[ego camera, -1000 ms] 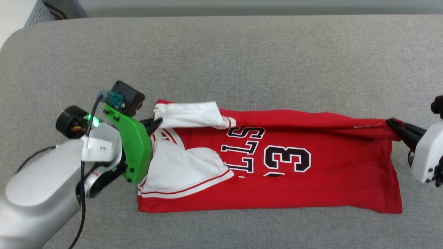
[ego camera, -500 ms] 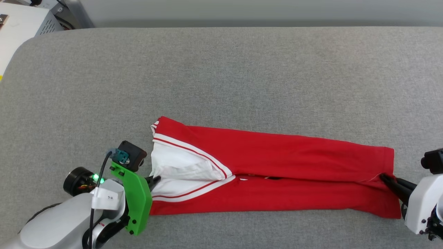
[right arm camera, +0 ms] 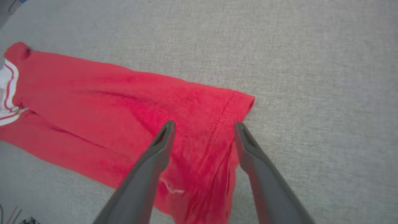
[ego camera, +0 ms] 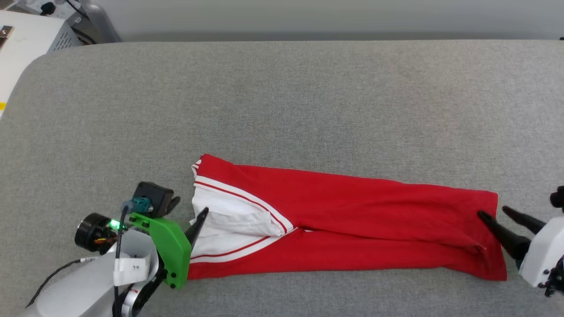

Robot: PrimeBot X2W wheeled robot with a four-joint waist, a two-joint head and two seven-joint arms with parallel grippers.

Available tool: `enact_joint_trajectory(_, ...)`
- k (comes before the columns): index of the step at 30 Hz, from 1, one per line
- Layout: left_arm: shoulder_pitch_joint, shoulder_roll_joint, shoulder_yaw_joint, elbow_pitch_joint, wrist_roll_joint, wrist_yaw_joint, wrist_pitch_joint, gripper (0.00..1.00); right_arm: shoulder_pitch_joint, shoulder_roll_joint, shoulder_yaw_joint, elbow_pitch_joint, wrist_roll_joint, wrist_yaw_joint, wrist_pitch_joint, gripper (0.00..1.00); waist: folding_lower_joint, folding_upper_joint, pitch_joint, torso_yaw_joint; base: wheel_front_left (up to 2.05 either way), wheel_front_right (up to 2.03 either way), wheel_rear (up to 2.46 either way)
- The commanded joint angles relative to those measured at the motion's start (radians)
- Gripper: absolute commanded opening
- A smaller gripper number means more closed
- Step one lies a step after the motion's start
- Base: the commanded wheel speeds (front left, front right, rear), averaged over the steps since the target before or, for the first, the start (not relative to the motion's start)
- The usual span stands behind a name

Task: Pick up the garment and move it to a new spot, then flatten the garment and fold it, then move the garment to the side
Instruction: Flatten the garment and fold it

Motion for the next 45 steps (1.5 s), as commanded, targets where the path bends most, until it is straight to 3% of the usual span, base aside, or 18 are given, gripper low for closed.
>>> enact_joint_trajectory(1, 0.018, 0.006, 0.020, -0.009, 0.016, 0.027, -0.043, 1.00, 0.016, -0.011, -0.032, -0.021, 0.018, -0.001, -0.019, 1.00, 0.0001, 0.0000, -0.019, 0.003, 0.00, 0.00, 0.00)
enact_joint_trajectory(8, 0.064, -0.008, 0.123, -0.037, 0.055, 0.173, -0.256, 1.00, 0.050, -0.062, -0.175, -0.111, 0.059, -0.001, 0.006, 1.00, 0.0001, 0.0000, -0.035, 0.007, 0.00, 0.00, 0.00)
enact_joint_trajectory(13, 0.107, -0.043, 0.215, -0.058, 0.106, 0.255, -0.292, 1.00, 0.088, -0.074, -0.244, -0.094, 0.134, -0.001, 0.113, 1.00, 0.0001, 0.0000, -0.029, 0.019, 0.00, 0.00, 0.00)
enact_joint_trajectory(17, 0.154, -0.086, 0.331, -0.103, 0.213, 0.304, -0.294, 1.00, 0.103, -0.060, -0.264, -0.054, 0.185, -0.001, 0.196, 1.00, 0.0001, 0.0000, -0.011, 0.030, 0.00, 0.00, 0.00)
enact_joint_trajectory(21, 0.223, -0.138, 0.439, -0.135, 0.318, 0.321, -0.294, 1.00, 0.087, -0.020, -0.261, 0.005, 0.208, -0.001, 0.241, 1.00, 0.0001, 0.0000, 0.004, 0.042, 0.00, 0.00, 0.00)
enact_joint_trajectory(28, 0.329, -0.248, 0.594, -0.160, 0.461, 0.288, -0.294, 1.00, 0.030, 0.055, -0.202, 0.095, 0.197, -0.001, 0.269, 1.00, 0.0001, 0.0000, 0.026, 0.063, 0.00, 0.00, 0.00)
enact_joint_trajectory(35, 0.422, -0.364, 0.733, -0.172, 0.578, 0.186, -0.294, 1.00, -0.014, 0.117, -0.114, 0.133, 0.215, -0.001, 0.296, 1.00, 0.0001, 0.0000, 0.032, 0.073, 0.00, 0.00, 0.00)
enact_joint_trajectory(41, 0.465, -0.447, 0.812, -0.165, 0.660, 0.091, -0.294, 1.00, -0.028, 0.128, -0.056, 0.150, 0.225, -0.001, 0.307, 1.00, 0.0001, 0.0000, 0.023, 0.074, 0.00, 0.00, 0.00)
enact_joint_trajectory(42, 0.469, -0.457, 0.822, -0.163, 0.671, 0.079, -0.294, 1.00, -0.029, 0.124, -0.052, 0.153, 0.223, -0.001, 0.303, 0.44, 0.0001, 0.0000, 0.020, 0.074, 0.00, 0.00, 0.00)
enact_joint_trajectory(43, 0.474, -0.469, 0.835, -0.160, 0.684, 0.065, -0.294, 1.00, -0.029, 0.120, -0.047, 0.157, 0.223, -0.001, 0.296, 0.00, 0.0001, 0.0000, 0.017, 0.072, 0.00, 0.00, 0.00)
enact_joint_trajectory(45, 0.486, -0.504, 0.872, -0.149, 0.728, 0.020, -0.294, 1.00, -0.032, 0.088, -0.049, 0.176, 0.231, -0.001, 0.274, 0.00, 0.0001, 0.0000, 0.004, 0.066, 0.00, 0.00, 0.00)
